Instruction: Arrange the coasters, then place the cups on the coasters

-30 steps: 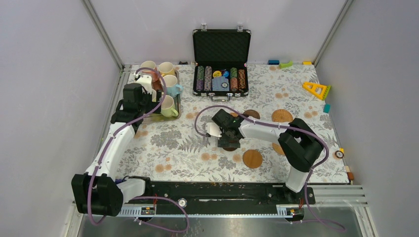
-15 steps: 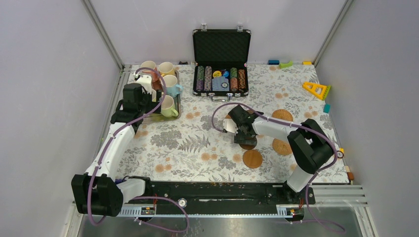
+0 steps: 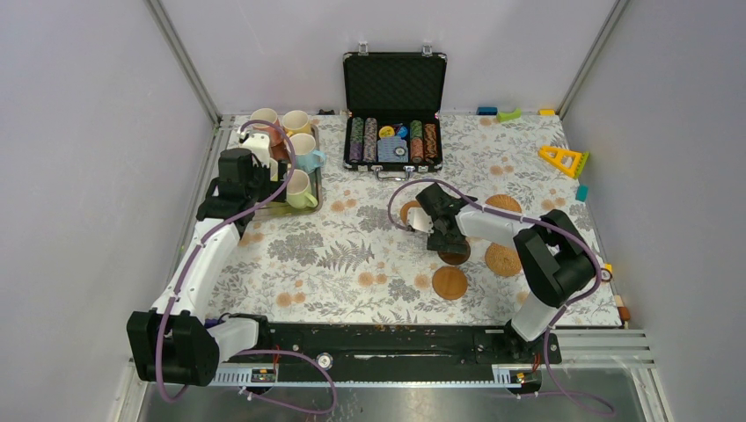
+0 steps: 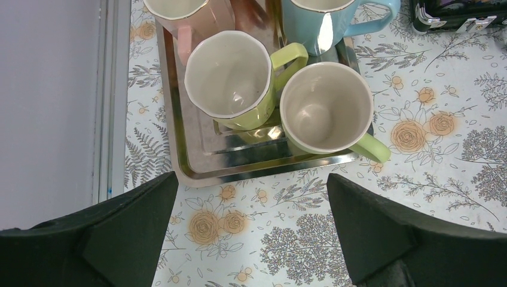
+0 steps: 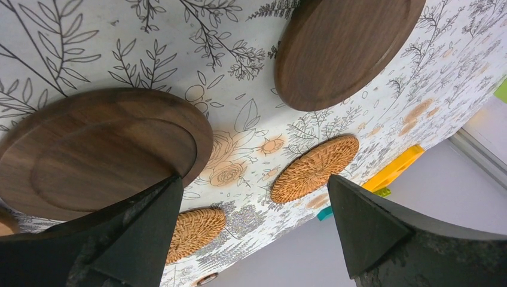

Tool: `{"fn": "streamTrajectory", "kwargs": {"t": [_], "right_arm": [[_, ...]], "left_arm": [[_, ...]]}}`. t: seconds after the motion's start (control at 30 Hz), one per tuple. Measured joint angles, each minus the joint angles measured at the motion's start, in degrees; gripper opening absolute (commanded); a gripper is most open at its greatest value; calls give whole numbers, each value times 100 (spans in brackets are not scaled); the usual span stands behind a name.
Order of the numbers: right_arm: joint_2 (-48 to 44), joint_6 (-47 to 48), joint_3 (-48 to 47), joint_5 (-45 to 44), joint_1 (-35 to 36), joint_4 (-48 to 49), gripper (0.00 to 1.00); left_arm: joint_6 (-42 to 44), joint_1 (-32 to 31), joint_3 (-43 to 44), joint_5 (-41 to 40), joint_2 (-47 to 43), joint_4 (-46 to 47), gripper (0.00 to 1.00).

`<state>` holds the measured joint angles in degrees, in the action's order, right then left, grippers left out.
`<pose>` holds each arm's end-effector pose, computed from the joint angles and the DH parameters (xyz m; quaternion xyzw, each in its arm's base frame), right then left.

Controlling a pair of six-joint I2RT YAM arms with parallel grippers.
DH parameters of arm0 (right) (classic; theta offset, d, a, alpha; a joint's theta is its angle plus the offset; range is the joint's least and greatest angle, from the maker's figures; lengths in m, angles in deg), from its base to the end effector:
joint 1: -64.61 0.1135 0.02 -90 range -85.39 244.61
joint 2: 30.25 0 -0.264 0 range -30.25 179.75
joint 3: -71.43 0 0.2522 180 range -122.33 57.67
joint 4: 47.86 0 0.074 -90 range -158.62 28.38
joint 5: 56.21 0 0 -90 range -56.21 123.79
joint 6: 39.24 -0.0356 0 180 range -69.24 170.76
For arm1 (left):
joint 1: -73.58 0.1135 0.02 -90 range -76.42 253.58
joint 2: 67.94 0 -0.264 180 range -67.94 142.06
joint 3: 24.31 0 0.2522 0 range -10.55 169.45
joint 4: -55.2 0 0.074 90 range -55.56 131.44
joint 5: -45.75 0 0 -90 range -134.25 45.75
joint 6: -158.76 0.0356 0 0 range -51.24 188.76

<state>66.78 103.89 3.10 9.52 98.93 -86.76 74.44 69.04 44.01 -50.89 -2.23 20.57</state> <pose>0.2677 0.1650 0.1560 -0.6334 0.7213 -0.2345 0.1536 0.2556 -0.0162 0.3076 0.0498 0.8723 0.0555 0.4833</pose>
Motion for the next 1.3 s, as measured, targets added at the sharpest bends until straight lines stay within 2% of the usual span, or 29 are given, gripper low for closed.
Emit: {"fn": "streamTrajectory", "kwargs": {"t": [0.2,0.33,0.43,0.63,0.9,1.3], "right_arm": [[-409,-138,-111,275,-4,-63,100],[-623,-435,-723,483,15,-4,100],[-507,-566,-1145,411,98,428,100],[525,-671,-1731,31,411,1049,100],[1827,-599,-2258,-426,678,1263,100],[2745,-280,-3318,-684,811,1434,100]], "left_arm": [[-2,4,0,0,0,0,99],[-4,4,0,-4,0,0,99],[-13,4,0,-9,0,0,99],[-17,11,0,-11,0,0,99],[-17,39,0,-13,0,0,99],[-17,39,0,-33,2,2,99]]}}
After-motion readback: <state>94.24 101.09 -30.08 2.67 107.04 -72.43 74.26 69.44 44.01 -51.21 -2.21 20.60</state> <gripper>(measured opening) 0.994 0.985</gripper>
